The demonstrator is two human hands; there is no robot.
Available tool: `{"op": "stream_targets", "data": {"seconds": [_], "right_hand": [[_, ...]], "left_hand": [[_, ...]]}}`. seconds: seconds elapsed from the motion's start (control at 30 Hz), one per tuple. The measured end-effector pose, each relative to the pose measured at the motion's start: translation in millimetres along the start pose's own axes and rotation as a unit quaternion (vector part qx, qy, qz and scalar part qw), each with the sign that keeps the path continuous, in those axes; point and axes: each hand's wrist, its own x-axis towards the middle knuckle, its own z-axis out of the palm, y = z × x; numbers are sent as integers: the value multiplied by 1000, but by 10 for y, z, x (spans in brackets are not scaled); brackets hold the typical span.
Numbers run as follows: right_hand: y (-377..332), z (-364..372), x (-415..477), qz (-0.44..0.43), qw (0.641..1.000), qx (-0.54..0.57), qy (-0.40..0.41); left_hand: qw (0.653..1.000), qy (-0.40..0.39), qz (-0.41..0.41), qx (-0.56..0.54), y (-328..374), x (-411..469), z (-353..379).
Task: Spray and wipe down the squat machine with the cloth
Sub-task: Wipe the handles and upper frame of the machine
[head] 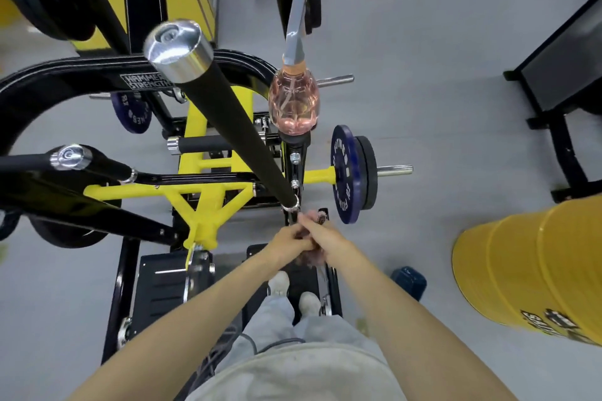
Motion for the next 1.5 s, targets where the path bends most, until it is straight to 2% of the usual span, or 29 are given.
{"op": "stream_targets", "data": {"seconds": [0.07,0.1,0.17,0.23,0.27,0.33,0.43,0.5,0.6,0.67,0.73,0.87,0.97,1.1,1.23,1.33,1.43,1.5], "right_hand": [[45,-19,151,-17,1000,-12,16],[180,-79,506,-24,999,-10,32],[278,-140,966,-43,997,7,67],[18,-113,726,-91,992,39,82],[-223,-61,308,-139,987,42,69],[-614,42,-244,-193,980,-10,36],[-769,164,-266,-223,967,-122,8],[-698,249,-212,-206,969,-135,9],[-539,303,-210,-209,972,-93,52],[-442,311,-236,-198,971,-74,113],[-345,365,-264,-143,977,-46,152],[-145,556,-223,-56,990,7,128],[-248,360,-205,-21,980,111,165],[-391,7,-181,-33,965,239,100],[-267,-31,-163,-60,989,131,37],[-75,-92,21,-27,995,86,40],[91,-161,184,10,999,53,-5],[219,-244,352,4,998,66,-15]], "left_hand": [[999,-35,-14,-34,16,-67,-26],[999,-20,-15,-41,13,-82,-45],[997,66,-28,-32,-18,-86,-98],[989,140,-52,-13,-66,-66,-198],[985,158,-67,-20,-98,-57,-261],[978,181,-91,-48,-153,-43,-388],[970,205,-108,-70,-212,-59,-476],[970,204,-113,-73,-244,-83,-474],[970,192,-129,-78,-302,-96,-437],[971,182,-135,-73,-313,-88,-377],[974,169,-136,-67,-296,-66,-311],[977,172,-120,-37,-222,-52,-257],[977,186,-93,-38,-175,-93,-340],[980,164,-90,-70,-123,-54,-379],[977,172,-114,-55,-123,66,-280],[985,123,-114,-48,-127,80,-201],[993,67,-85,-38,-136,70,-118],[994,101,-43,23,-173,89,-58]]}}
